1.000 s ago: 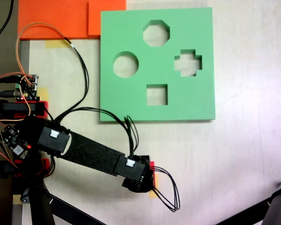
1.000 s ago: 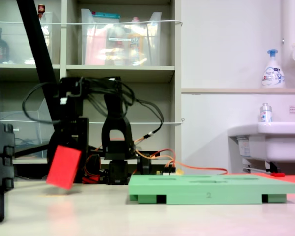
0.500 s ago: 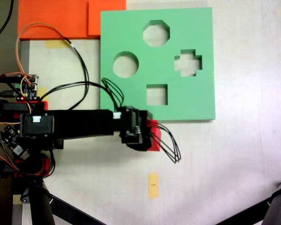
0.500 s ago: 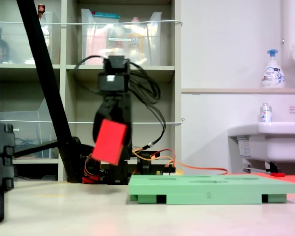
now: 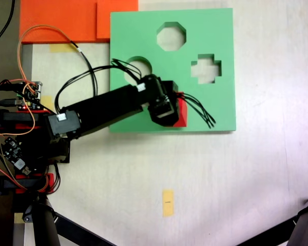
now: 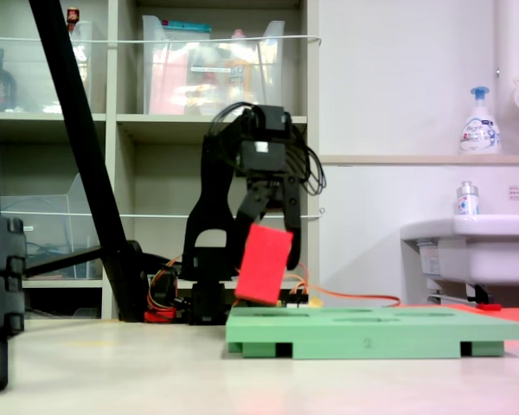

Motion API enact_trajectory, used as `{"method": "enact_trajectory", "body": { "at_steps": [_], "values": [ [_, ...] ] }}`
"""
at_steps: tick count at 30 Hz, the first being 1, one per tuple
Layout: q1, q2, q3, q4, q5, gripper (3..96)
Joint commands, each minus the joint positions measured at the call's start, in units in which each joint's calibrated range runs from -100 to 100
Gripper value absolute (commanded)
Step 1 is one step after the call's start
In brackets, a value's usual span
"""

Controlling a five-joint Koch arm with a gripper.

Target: Put the square block into the corresponding hole

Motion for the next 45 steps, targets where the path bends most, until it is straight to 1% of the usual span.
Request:
{"method": "enact_trajectory", "body": {
  "at_steps": [1,26,45],
  "values": [
    [0.68,1.1,4.78,-1.64,0.15,25.0],
    [3.61,6.82,4.98,-0.1,3.96,24.8],
    [4.44,10.59,5.08,-0.19,3.91,24.9]
  ]
}}
